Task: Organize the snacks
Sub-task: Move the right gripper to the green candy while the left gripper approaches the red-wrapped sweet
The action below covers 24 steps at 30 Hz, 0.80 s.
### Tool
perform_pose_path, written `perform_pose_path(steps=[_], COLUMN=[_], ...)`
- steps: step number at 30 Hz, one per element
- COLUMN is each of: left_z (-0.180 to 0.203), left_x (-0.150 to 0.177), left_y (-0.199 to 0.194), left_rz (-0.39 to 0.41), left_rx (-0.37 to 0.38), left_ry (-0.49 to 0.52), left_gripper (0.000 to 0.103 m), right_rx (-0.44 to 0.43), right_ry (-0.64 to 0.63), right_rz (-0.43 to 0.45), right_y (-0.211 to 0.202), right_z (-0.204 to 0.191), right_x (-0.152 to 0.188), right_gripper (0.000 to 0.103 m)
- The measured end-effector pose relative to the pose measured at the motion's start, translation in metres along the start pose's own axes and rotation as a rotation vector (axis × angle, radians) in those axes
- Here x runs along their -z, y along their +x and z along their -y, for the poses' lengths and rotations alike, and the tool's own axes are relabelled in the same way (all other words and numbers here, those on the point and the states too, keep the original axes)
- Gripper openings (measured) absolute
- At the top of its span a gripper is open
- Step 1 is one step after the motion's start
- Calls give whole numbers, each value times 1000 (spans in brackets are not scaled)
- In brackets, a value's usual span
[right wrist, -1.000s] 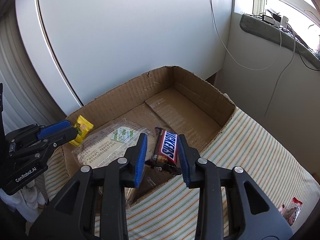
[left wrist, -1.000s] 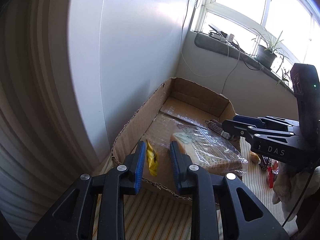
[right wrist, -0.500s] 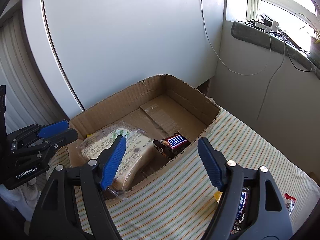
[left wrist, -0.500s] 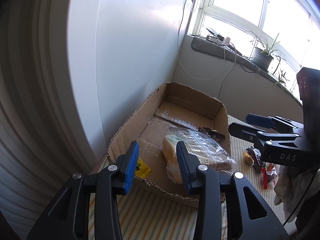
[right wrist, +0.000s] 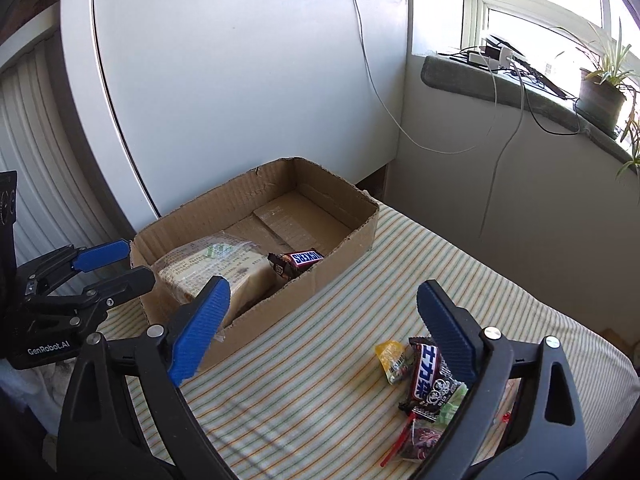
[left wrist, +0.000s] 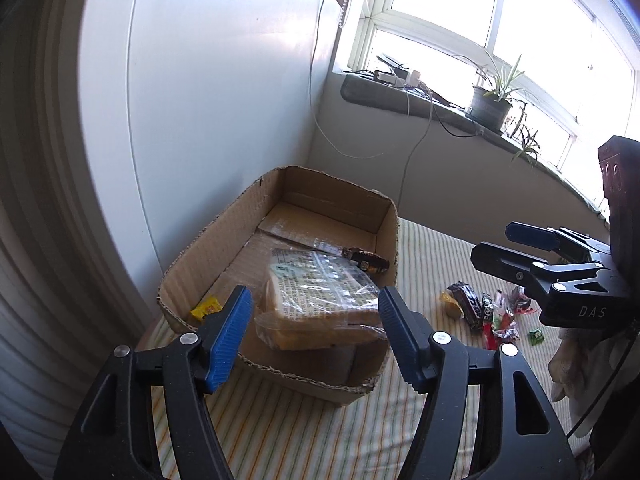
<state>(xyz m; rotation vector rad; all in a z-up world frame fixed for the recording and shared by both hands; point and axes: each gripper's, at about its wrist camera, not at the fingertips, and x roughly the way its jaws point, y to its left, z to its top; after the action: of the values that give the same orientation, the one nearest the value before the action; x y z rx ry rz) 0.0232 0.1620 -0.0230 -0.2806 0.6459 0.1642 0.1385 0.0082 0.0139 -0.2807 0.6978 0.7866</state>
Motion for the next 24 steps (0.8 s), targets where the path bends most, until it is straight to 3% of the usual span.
perform_pose_path(steps=[13,24], left_z=[61,107], left_x=[12,29], left_y=[16,38], left_rz=[-55,-134], left_rx=[120,229], left_ry=[77,123], left_gripper=[65,65], right_rx=[158,270], right_ry=[131,247], right_rz=[21,-61], right_y=[-66,-87], right_z=[84,153], right_x=[53,115], right_gripper=[96,96])
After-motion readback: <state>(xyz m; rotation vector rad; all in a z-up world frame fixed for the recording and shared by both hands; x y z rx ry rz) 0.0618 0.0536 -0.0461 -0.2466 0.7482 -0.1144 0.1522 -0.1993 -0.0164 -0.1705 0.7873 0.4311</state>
